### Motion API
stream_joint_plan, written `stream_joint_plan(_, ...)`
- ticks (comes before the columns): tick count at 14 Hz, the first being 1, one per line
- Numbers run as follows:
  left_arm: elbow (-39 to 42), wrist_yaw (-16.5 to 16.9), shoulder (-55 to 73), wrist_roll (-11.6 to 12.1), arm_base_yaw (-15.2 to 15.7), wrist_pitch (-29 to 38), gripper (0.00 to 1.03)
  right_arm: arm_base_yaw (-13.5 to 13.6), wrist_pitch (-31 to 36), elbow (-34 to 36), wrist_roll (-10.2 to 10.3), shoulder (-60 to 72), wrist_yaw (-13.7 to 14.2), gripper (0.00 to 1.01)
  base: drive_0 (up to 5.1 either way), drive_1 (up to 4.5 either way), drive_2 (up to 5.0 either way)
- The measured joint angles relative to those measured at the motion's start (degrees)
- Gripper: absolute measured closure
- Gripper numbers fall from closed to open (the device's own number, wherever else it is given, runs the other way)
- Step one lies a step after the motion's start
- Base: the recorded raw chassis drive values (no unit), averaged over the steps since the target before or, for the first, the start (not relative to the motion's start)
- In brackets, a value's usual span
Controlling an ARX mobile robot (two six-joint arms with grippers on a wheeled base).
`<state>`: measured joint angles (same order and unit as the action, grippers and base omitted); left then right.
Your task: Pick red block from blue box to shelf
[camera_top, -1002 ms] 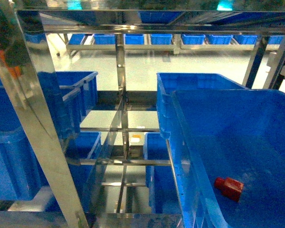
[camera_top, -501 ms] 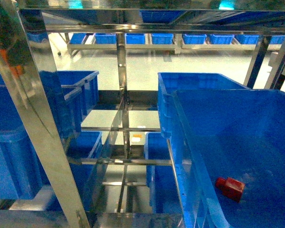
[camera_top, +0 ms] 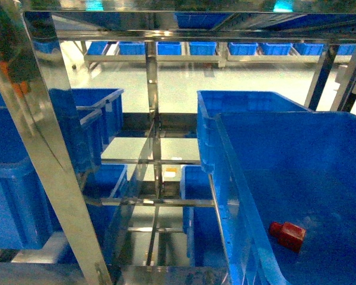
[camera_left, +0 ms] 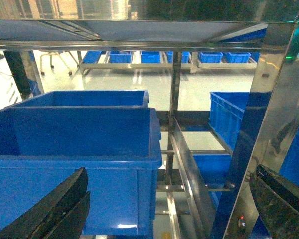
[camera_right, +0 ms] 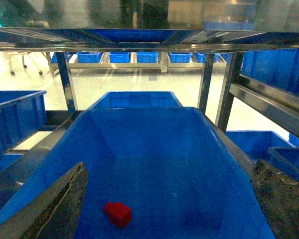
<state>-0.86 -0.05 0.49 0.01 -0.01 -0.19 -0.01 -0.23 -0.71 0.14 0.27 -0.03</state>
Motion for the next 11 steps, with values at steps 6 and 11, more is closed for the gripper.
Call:
stream_joint_plan(6, 0.00, 0.00, 0.00, 0.00, 0.00, 0.00, 0.05, 0.00, 0.00, 0.00, 0.00, 0.00, 0.00, 0.03, 0.0, 0.00, 0.0)
stream_joint_plan(11, 0.00, 0.00, 0.00, 0.00, 0.00, 0.00, 0.05, 0.00, 0.00, 0.00, 0.00, 0.00, 0.00, 0.03, 0.0, 0.00, 0.0)
